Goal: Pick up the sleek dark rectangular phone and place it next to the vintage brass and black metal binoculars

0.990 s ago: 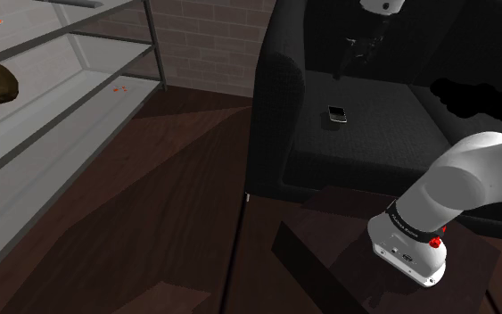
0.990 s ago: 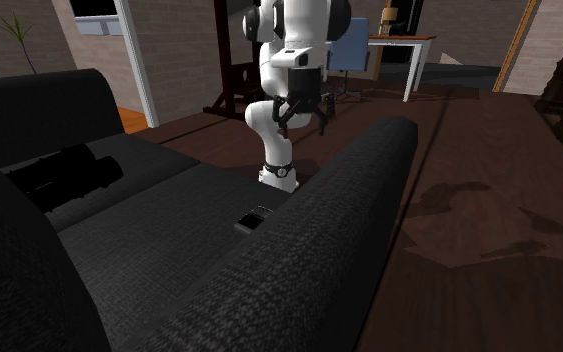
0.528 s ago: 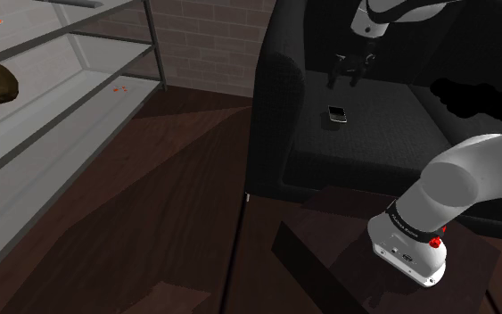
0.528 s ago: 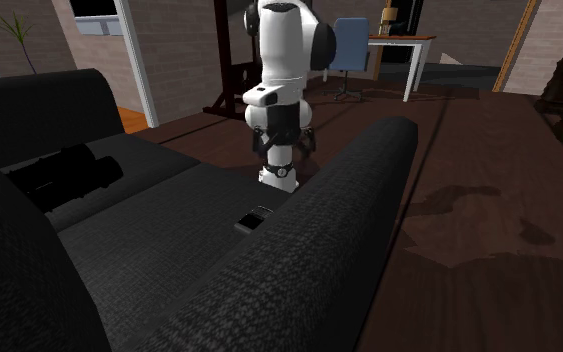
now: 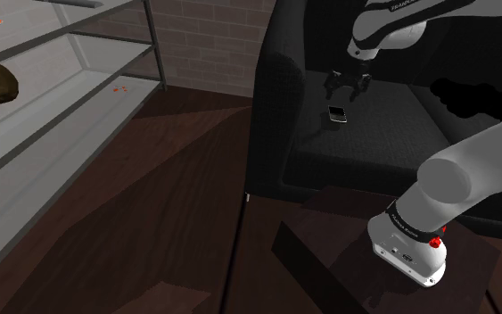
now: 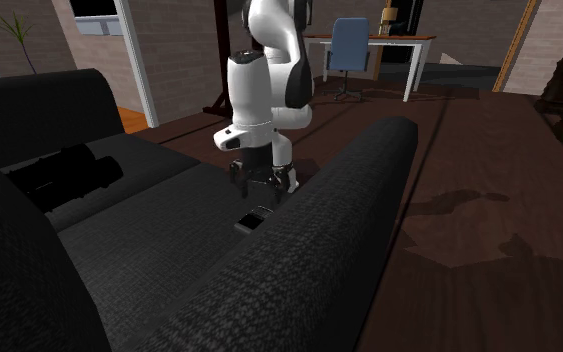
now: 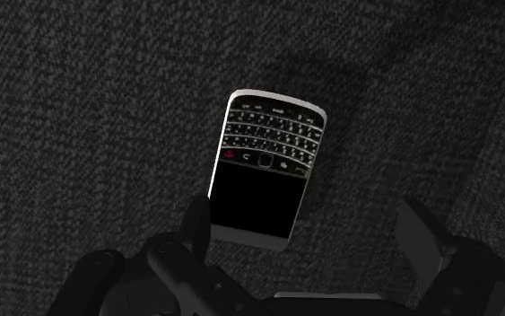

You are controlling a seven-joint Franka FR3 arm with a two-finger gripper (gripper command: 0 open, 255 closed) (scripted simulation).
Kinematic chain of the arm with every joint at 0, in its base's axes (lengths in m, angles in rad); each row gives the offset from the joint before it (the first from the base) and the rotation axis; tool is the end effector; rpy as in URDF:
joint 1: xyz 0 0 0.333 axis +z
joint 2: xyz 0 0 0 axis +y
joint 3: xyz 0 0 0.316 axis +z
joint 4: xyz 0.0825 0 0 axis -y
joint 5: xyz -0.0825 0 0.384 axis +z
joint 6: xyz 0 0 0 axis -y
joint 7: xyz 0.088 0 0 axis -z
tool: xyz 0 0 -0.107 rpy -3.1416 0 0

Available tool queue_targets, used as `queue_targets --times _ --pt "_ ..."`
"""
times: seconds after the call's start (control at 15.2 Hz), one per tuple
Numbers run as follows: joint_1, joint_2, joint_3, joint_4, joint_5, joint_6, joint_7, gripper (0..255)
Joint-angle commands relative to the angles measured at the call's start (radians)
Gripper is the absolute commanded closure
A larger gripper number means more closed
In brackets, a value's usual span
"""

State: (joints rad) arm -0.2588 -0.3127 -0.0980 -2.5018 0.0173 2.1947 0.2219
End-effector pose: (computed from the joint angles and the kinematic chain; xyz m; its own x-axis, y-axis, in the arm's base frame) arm 0.4038 -0.1497 0.3966 0.8343 -0.5513 -0.0060 -0.5510 -0.8333 -0.0439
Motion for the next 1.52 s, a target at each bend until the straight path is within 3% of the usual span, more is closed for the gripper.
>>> queue_targets --times 0.0,0.59,1.06,1.12,1.45 --pt "-0.023 0.059 -0.021 0.004 0.004 0.048 0.02 0" --pt "-0.024 0.147 -0.029 -0.04 0.021 0.177 0.017 0" --pt "-0.024 0.147 -0.029 -0.04 0.021 0.177 0.017 0" --pt "-0.024 0.147 -0.029 -0.04 0.021 0.177 0.017 255" --pt "-0.024 0.147 -0.029 -0.04 0.021 0.178 0.017 255"
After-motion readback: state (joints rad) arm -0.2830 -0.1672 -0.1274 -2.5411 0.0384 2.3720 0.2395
